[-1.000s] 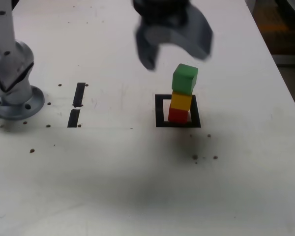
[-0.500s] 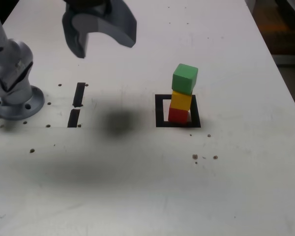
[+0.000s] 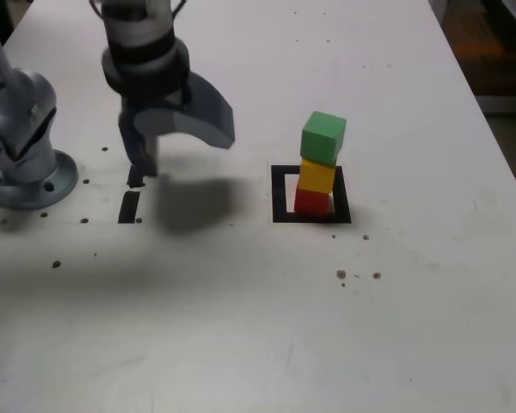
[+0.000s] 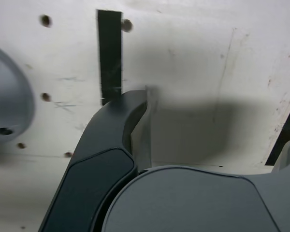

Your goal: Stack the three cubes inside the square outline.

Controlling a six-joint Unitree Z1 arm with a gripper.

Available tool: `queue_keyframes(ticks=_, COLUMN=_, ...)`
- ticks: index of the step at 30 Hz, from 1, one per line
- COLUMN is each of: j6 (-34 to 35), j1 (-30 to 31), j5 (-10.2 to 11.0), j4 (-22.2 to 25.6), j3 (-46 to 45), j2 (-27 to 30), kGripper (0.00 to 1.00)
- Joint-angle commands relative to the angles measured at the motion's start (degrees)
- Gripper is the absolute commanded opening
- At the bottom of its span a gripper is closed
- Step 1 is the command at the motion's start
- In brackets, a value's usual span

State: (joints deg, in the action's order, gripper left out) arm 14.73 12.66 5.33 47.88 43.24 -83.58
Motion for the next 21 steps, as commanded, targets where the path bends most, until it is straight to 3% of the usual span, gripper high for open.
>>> queue_keyframes(ticks=1, j6=0.1, j1=-0.1, j5=-0.2, j4=-2.1, j3=-1.7, j2=1.0, kGripper=1.0)
queue_keyframes(ticks=21, j6=0.0, j1=-0.1, j5=-2.0, j4=-4.6, j3=-5.9, j2=0.7, kGripper=1.0)
